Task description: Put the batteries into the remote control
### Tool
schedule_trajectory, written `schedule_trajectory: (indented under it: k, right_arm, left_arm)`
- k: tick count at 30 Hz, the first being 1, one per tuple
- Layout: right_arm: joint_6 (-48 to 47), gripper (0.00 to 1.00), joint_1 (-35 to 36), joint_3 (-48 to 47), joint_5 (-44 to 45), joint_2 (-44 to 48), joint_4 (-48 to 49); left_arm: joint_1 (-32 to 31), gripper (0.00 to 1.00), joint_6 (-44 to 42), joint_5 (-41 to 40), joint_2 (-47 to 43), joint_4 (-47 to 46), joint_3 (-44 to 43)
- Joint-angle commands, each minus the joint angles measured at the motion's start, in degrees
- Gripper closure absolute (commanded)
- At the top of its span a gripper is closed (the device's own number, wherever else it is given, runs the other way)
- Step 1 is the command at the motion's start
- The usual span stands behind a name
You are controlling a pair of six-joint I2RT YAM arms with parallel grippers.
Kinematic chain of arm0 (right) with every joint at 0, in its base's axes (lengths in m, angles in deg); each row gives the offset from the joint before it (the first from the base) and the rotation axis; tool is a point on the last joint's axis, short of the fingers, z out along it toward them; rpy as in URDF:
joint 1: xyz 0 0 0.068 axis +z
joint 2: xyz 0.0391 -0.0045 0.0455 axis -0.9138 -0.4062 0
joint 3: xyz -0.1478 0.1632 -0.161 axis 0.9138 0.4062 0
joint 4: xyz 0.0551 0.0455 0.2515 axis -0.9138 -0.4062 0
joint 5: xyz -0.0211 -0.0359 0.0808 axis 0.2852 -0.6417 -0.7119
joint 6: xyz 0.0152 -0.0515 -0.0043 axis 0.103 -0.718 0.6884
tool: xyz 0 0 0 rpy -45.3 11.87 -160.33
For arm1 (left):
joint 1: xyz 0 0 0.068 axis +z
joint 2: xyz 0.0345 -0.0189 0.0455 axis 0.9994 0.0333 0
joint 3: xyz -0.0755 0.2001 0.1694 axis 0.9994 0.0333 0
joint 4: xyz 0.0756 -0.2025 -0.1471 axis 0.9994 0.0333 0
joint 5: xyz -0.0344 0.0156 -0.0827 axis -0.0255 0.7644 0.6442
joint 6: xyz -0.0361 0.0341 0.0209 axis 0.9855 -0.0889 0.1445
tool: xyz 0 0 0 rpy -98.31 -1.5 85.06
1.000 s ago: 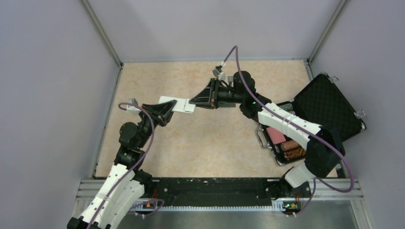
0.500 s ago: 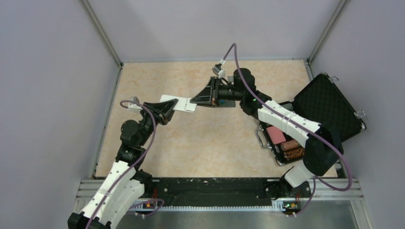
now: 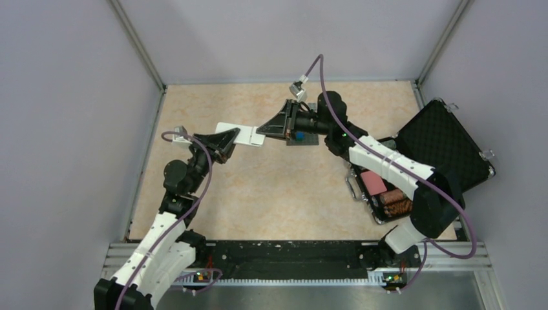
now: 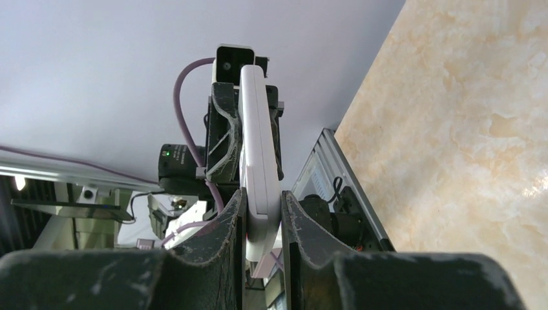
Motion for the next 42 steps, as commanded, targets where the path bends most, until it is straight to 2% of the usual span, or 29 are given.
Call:
schedule_trajectory:
  k: [1, 8, 15, 23, 27, 34, 38, 39, 42]
  right_arm:
    - [-3.73, 0.88, 4.63, 1.79, 2.27, -0.94, 0.96]
    - [-6.18, 0.77, 5.82, 1.57, 3.45, -1.38, 0.73]
    - [-7.79, 0.70, 6.33, 1.11, 3.87, -0.63, -0.24]
    - [-6.04, 0.69, 6.33, 0.93, 4.68, 1.47, -1.19]
    - [-4.86, 0.76, 6.35, 1.15, 5.01, 1.76, 0.20]
    - [-1.53, 1.00, 6.37, 2.92, 2.33, 0.20, 7.55]
    - [-1.51, 1.00, 6.33, 2.91, 2.50, 0.04, 7.31]
    - [-1.52, 1.00, 6.30, 2.91, 2.56, 0.05, 7.44]
    - [-1.10, 1.00, 6.29, 2.61, 2.70, 0.28, 7.65]
  left_arm:
    - [-1.37, 1.00, 1.54, 5.31, -0.49, -14.42, -2.19]
    - [-1.37, 1.00, 0.11, 5.24, -1.38, -16.91, -1.78]
    - [-1.37, 1.00, -1.78, 4.47, -2.82, -16.46, -2.22]
    - [-1.37, 1.00, -12.68, 4.31, -5.94, -9.24, -4.28]
    - [-1.36, 1.00, -13.20, 4.31, -6.50, -8.75, -3.72]
    - [-1.36, 1.00, -9.19, 5.52, -5.16, -10.20, -3.23]
    - [-1.31, 1.00, -8.51, 6.24, -5.23, -8.82, -3.32]
    - [-1.36, 0.97, -8.55, 6.41, -5.38, -8.17, -3.33]
    - [-1.37, 0.65, -9.24, 6.57, -6.27, -4.98, -3.33]
